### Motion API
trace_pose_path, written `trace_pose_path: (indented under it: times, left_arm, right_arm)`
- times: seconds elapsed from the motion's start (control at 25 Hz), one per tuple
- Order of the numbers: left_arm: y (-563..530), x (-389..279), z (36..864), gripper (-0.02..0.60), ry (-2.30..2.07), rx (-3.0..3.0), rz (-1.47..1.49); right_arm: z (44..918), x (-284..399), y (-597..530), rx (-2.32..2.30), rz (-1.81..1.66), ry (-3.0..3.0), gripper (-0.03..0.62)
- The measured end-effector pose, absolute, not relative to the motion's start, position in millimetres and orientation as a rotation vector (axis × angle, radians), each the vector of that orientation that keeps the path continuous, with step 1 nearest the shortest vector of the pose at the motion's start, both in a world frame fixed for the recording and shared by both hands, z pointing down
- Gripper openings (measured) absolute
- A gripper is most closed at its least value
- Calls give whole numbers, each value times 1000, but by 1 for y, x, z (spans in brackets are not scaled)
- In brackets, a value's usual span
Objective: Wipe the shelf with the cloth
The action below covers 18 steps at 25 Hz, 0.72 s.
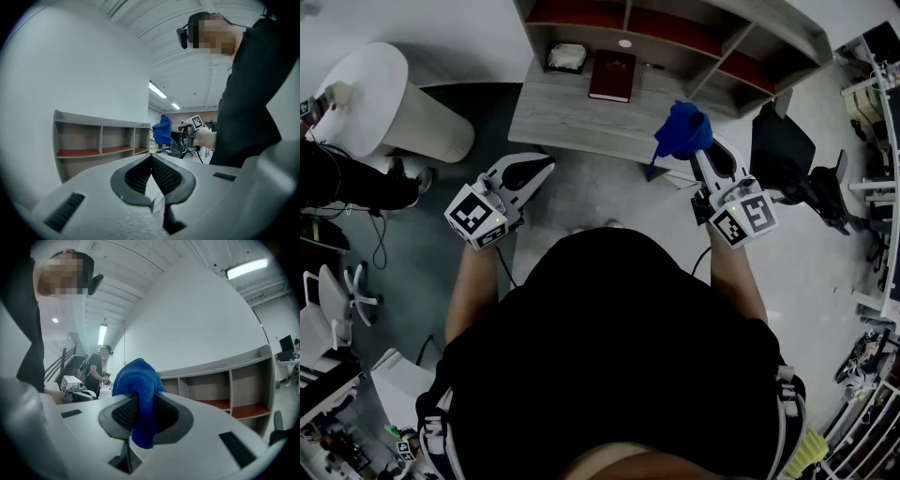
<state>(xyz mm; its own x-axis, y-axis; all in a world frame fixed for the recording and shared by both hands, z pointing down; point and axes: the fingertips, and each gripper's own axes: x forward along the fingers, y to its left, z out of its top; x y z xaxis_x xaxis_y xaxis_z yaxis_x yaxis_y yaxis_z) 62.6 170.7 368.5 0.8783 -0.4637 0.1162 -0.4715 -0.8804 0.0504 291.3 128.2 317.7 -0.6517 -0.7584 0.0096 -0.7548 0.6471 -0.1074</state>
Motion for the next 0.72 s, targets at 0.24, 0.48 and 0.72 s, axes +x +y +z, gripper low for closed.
trace_pose_path:
  times: [0.24, 0.48, 0.72]
  left_arm:
    - [177, 95, 373, 14, -704, 2969, 169]
    - [178, 119, 371, 14, -700, 2979, 180]
    - [170, 130, 367, 14, -734, 2984, 186]
  right_arm:
    - [322, 308, 132, -1275, -157, 2841, 71]
    - [326, 326, 132, -1256, -159, 2834, 71]
    - [322, 340, 126, -1220, -141, 2817, 71]
